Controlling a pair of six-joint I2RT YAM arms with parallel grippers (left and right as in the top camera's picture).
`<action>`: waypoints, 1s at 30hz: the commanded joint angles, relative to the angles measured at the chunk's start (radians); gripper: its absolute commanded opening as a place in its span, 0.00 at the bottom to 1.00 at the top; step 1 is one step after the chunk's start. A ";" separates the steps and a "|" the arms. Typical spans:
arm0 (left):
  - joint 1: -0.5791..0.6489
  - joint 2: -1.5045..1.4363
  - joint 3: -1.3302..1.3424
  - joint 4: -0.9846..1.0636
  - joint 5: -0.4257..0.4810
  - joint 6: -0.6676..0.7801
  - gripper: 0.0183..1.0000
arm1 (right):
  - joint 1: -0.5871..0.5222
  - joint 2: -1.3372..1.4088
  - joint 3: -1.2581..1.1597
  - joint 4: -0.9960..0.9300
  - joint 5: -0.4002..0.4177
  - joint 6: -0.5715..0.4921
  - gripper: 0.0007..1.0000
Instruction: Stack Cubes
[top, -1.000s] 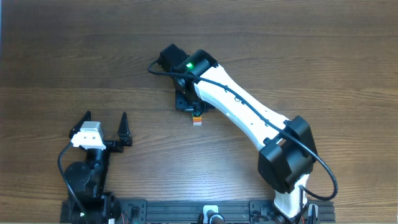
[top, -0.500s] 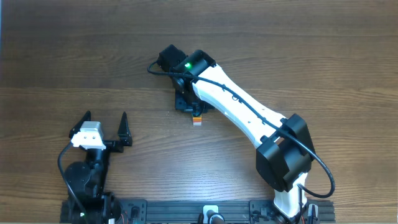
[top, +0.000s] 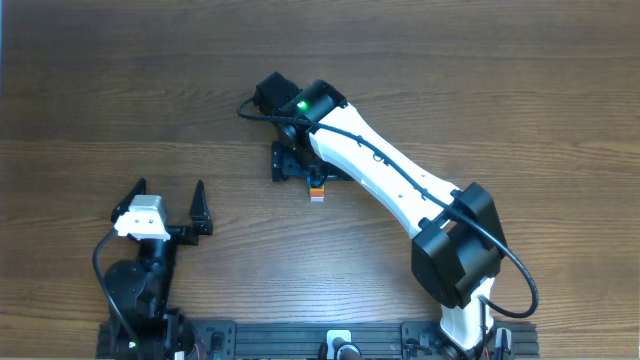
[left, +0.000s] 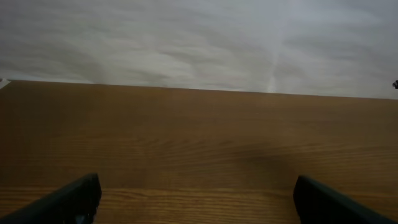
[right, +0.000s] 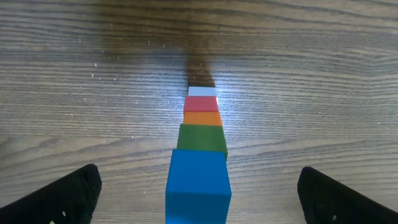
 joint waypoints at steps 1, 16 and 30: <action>0.003 -0.007 -0.005 -0.001 0.009 0.011 1.00 | -0.003 0.010 0.019 0.005 0.029 0.000 0.99; 0.003 -0.007 -0.005 -0.001 0.009 0.011 1.00 | -0.225 0.003 0.428 0.072 0.063 -0.381 0.99; 0.003 -0.007 -0.005 -0.001 0.009 0.011 1.00 | -0.588 -0.056 0.449 0.072 0.241 -0.642 0.99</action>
